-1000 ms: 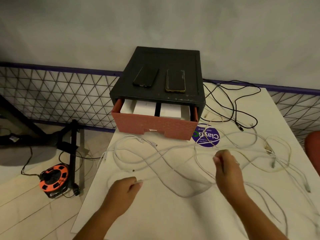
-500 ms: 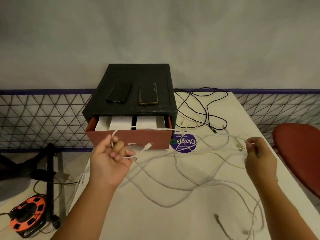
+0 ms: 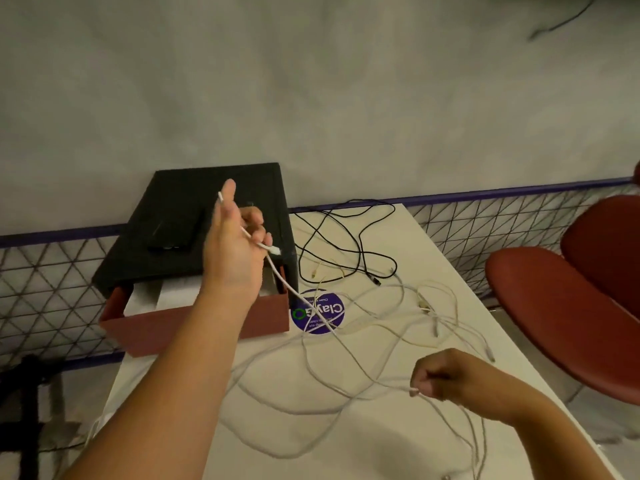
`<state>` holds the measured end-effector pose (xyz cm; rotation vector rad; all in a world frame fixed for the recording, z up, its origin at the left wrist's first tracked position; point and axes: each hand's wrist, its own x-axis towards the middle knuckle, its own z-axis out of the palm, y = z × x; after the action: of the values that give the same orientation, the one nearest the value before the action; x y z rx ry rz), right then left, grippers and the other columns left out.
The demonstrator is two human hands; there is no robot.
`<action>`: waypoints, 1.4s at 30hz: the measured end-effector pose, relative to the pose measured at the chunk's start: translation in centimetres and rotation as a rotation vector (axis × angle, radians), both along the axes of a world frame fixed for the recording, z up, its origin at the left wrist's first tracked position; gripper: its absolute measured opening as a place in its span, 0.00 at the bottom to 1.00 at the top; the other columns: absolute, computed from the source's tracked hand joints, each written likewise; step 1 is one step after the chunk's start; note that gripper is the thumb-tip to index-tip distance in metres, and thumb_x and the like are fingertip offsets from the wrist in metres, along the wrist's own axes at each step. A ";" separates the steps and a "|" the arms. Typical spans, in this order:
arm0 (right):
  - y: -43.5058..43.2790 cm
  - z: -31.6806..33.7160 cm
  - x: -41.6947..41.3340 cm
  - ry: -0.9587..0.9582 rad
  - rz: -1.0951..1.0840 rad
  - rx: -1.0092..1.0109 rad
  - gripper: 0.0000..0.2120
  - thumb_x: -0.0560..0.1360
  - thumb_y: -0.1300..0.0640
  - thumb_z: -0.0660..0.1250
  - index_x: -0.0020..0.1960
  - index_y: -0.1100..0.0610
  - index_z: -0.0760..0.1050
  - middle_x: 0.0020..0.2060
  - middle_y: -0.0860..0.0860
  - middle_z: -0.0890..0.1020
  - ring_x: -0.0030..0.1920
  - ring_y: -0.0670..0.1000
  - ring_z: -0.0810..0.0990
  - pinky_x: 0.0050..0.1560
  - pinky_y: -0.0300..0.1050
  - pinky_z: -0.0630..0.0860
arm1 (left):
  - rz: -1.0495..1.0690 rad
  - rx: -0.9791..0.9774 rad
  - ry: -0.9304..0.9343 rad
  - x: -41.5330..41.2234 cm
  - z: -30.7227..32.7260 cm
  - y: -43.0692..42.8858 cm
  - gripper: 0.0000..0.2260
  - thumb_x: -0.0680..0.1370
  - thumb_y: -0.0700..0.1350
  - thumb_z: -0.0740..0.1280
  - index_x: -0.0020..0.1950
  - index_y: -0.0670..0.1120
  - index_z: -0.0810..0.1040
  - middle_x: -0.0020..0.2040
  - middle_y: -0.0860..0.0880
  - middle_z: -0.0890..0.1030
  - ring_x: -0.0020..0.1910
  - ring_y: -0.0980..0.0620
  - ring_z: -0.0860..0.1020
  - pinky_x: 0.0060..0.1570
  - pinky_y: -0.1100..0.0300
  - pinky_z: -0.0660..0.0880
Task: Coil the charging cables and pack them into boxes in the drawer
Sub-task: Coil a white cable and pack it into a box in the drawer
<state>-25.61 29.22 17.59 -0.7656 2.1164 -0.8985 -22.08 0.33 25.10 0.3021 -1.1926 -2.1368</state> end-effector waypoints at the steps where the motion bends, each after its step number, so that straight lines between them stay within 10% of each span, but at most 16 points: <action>1: 0.4 0.7 0.0 -0.060 0.008 -0.070 0.13 0.74 0.63 0.65 0.35 0.49 0.79 0.25 0.42 0.73 0.28 0.40 0.67 0.33 0.30 0.63 | 0.030 -0.146 -0.038 -0.5 0.0 0.4 0.16 0.83 0.49 0.52 0.70 0.54 0.66 0.31 0.53 0.72 0.27 0.59 0.63 0.37 0.63 0.65; 7: 3.1 3.3 -1.4 -0.191 0.132 -0.413 0.10 0.66 0.43 0.73 0.38 0.49 0.82 0.29 0.49 0.71 0.30 0.44 0.64 0.31 0.35 0.61 | 0.076 -0.805 -0.190 -2.1 -1.1 3.3 0.19 0.83 0.45 0.50 0.75 0.51 0.57 0.39 0.52 0.74 0.33 0.58 0.67 0.37 0.73 0.70; 13: 3.7 5.5 -4.2 -0.463 0.111 -1.044 0.09 0.75 0.60 0.66 0.50 0.65 0.78 0.29 0.49 0.65 0.28 0.43 0.62 0.28 0.33 0.64 | -0.137 -1.299 -0.471 -1.6 -3.3 3.4 0.19 0.82 0.51 0.51 0.73 0.58 0.62 0.38 0.49 0.78 0.37 0.52 0.76 0.43 0.51 0.75; 18: 2.3 9.6 -5.7 -0.074 -0.467 -1.085 0.08 0.67 0.52 0.73 0.33 0.54 0.79 0.21 0.43 0.64 0.21 0.41 0.60 0.21 0.29 0.60 | -0.372 -1.094 -0.507 -0.1 -3.0 4.6 0.15 0.82 0.52 0.53 0.66 0.56 0.72 0.42 0.44 0.79 0.45 0.45 0.78 0.55 0.45 0.74; 22: 0.4 11.4 -7.0 0.088 -0.737 -1.084 0.10 0.60 0.47 0.70 0.33 0.53 0.76 0.23 0.44 0.66 0.23 0.41 0.62 0.23 0.32 0.61 | -0.454 -0.757 -0.371 0.5 -2.1 4.6 0.15 0.79 0.51 0.58 0.40 0.46 0.79 0.25 0.52 0.63 0.25 0.56 0.64 0.32 0.61 0.71; 27: -2.0 11.3 -9.0 0.390 -0.881 -0.803 0.08 0.76 0.55 0.65 0.39 0.54 0.74 0.30 0.49 0.69 0.30 0.45 0.65 0.34 0.40 0.66 | -0.517 -0.103 -0.137 1.2 0.3 4.7 0.11 0.71 0.46 0.65 0.29 0.45 0.78 0.21 0.54 0.58 0.18 0.58 0.57 0.21 0.65 0.64; 34: -5.9 11.5 -9.8 0.606 -0.649 -0.430 0.06 0.78 0.57 0.63 0.47 0.50 0.78 0.36 0.46 0.77 0.40 0.48 0.74 0.41 0.41 0.67 | -0.580 0.141 0.036 0.9 4.5 5.2 0.15 0.72 0.47 0.59 0.36 0.43 0.83 0.22 0.54 0.56 0.18 0.60 0.57 0.20 0.68 0.64; 42: -10.9 14.1 -3.8 0.341 -0.092 -0.754 0.12 0.79 0.59 0.60 0.60 0.48 0.73 0.51 0.45 0.80 0.52 0.37 0.78 0.52 0.30 0.73 | -0.594 0.047 -0.002 -0.6 5.5 5.8 0.14 0.72 0.48 0.60 0.46 0.39 0.78 0.21 0.54 0.59 0.18 0.60 0.57 0.22 0.65 0.66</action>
<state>-29.45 18.29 31.66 -1.2701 2.0921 -1.7635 -22.67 6.12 30.64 -0.0443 -1.3542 -2.6678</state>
